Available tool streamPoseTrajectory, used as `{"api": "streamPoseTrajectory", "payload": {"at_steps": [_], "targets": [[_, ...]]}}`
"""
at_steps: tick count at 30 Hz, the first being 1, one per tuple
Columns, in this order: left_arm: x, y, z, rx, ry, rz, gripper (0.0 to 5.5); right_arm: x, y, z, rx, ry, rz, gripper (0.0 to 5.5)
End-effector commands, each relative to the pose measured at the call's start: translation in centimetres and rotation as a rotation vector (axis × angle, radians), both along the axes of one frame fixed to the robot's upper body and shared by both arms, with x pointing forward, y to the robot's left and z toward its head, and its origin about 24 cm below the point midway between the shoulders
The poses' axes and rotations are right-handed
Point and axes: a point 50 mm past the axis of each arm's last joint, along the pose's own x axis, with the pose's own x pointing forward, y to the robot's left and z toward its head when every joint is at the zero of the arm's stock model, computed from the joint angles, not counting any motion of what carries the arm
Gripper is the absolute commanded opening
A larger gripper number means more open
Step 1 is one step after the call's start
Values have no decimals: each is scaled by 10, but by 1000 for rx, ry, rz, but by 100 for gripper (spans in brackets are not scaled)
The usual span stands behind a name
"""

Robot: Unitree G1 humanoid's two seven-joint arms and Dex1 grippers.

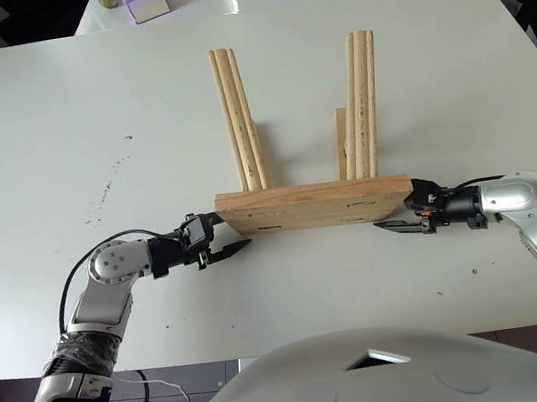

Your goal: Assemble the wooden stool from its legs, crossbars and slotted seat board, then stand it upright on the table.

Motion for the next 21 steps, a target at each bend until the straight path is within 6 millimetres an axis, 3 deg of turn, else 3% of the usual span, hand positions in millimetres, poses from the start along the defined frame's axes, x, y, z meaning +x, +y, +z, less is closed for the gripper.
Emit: {"api": "streamPoseTrajectory", "payload": {"at_steps": [1, 7, 9, 15, 18, 21], "targets": [[-5, -5, -15, 42, 78, -24, 280, -6, 3, -6, -6, 36, 12, 248], [-4, -5, -16, 46, 83, -19, 280, -9, 3, -7, -8, 41, 8, 248], [-4, -4, -17, 48, 85, -17, 251, -9, 3, -8, -11, 44, 6, 245], [-7, -4, -12, 23, 97, -29, 182, -14, 1, -9, -10, 61, 0, 167], [-10, -7, 0, -30, 100, -37, 175, -19, 2, -2, 19, 70, 2, 145], [-18, -8, 22, -75, 100, -61, 169, -28, 6, 21, 114, 94, 9, 143]]}}
